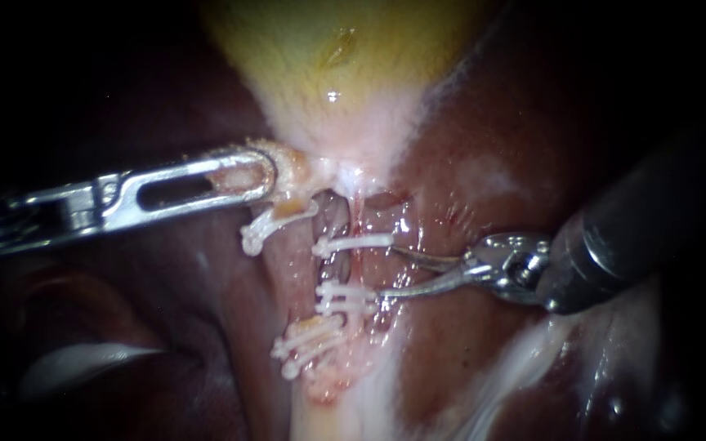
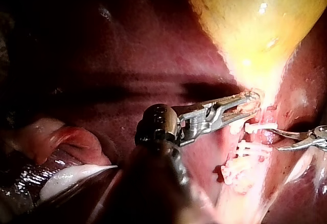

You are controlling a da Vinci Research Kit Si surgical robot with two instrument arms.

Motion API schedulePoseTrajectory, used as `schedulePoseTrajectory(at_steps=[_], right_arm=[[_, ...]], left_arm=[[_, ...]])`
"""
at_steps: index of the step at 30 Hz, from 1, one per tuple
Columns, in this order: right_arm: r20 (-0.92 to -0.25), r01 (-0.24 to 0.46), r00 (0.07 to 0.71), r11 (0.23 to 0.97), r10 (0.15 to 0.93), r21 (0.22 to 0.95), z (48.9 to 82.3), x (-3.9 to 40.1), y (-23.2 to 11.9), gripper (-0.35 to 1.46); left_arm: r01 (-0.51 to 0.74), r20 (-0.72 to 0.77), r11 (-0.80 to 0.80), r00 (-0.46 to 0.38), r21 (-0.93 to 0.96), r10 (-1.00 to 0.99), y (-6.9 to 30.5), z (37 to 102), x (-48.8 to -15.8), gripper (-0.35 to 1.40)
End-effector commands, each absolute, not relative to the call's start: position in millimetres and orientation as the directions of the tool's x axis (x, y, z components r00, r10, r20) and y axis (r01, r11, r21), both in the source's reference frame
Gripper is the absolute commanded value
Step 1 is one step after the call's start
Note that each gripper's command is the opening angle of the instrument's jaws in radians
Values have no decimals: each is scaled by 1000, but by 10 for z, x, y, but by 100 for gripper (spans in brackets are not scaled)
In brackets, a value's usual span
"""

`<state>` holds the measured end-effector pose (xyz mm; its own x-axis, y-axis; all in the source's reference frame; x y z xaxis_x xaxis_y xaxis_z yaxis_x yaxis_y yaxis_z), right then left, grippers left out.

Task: Go to the cutting position right tube

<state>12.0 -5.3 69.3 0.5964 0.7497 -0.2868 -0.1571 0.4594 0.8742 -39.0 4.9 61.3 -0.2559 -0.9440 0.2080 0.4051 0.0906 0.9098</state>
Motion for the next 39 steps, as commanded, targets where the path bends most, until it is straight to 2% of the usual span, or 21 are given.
schedulePoseTrajectory(at_steps=[1, 12, 23, 32, 39], right_arm=[[-282, -158, 596, 454, 752, 877, 695, 122, -53, 140], [-256, -139, 597, 413, 760, 900, 717, 147, -55, 140], [-285, -86, 574, 402, 768, 912, 731, 168, -55, 141], [-323, -13, 530, 389, 784, 921, 737, 180, -52, 143], [-359, 82, 498, 370, 789, 925, 736, 181, -53, 143]], left_arm=[[405, 208, 90, -256, 910, -944, 49, 613, -390, -35], [406, 208, 91, -256, 909, -944, 48, 613, -391, -35], [406, 209, 91, -257, 909, -944, 48, 613, -391, -35], [406, 209, 91, -257, 909, -944, 48, 613, -391, -35], [406, 209, 91, -257, 909, -944, 48, 613, -391, -35]])
